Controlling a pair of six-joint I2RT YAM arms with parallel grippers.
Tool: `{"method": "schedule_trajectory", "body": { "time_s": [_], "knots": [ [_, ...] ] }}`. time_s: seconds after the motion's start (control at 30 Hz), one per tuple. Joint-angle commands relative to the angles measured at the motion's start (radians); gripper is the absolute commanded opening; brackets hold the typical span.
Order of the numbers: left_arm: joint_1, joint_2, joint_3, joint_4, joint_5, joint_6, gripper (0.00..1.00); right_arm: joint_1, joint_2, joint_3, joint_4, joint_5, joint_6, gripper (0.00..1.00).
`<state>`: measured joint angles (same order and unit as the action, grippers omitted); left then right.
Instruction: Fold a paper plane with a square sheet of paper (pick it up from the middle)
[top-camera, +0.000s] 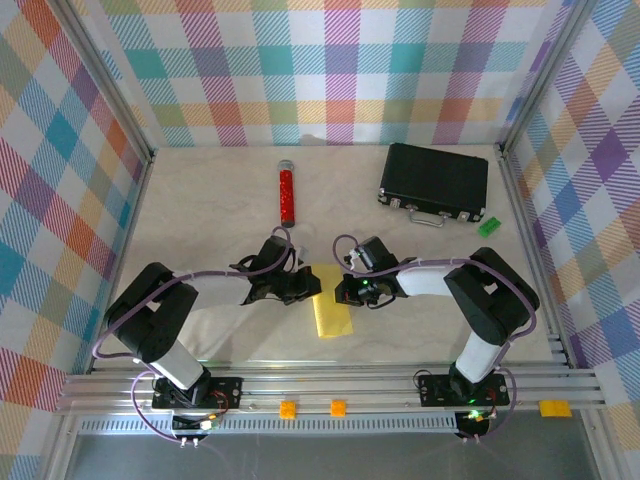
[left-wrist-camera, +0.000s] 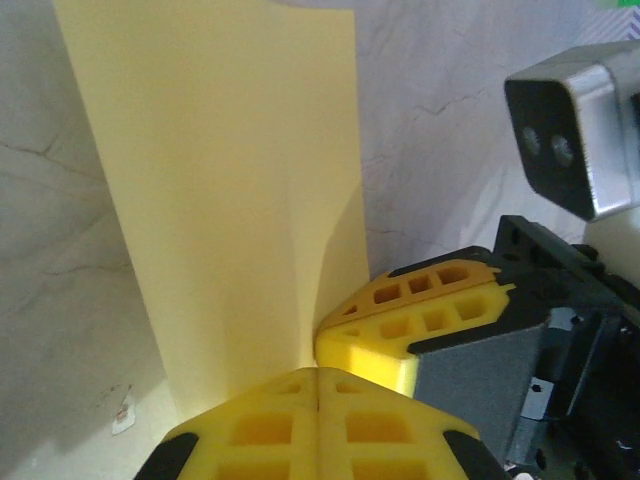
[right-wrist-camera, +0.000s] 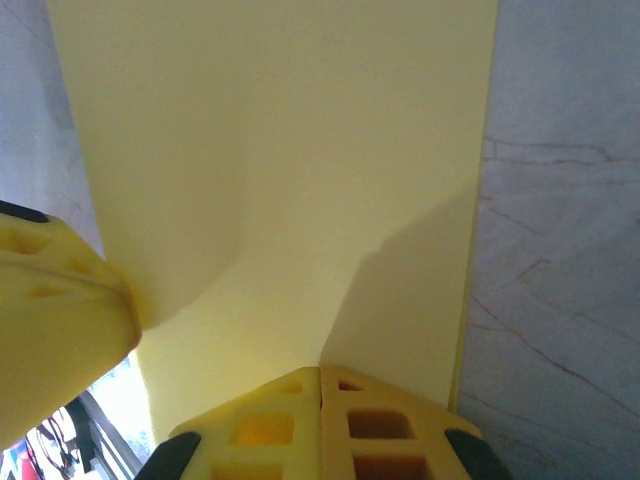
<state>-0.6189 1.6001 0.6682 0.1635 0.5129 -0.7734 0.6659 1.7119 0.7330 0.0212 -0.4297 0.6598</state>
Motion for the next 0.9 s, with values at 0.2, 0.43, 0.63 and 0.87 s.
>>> {"method": "schedule_trajectory", "body": {
  "time_s": [0.2, 0.43, 0.63, 0.87],
  "knots": [
    [0.01, 0.009, 0.021, -0.055, 0.015, 0.063, 0.0, -0.011, 0.029, -0.046, -0.139, 0.085, 0.007, 0.0],
    [0.01, 0.048, -0.002, -0.134, -0.059, 0.127, 0.0, -0.01, 0.032, -0.051, -0.13, 0.082, 0.013, 0.0],
    [0.01, 0.082, -0.033, -0.175, -0.14, 0.166, 0.0, -0.011, 0.025, -0.064, -0.132, 0.085, 0.014, 0.0],
    [0.01, 0.052, 0.001, -0.194, -0.103, 0.166, 0.0, -0.01, 0.019, -0.071, -0.129, 0.091, 0.018, 0.0]
  ]
}}
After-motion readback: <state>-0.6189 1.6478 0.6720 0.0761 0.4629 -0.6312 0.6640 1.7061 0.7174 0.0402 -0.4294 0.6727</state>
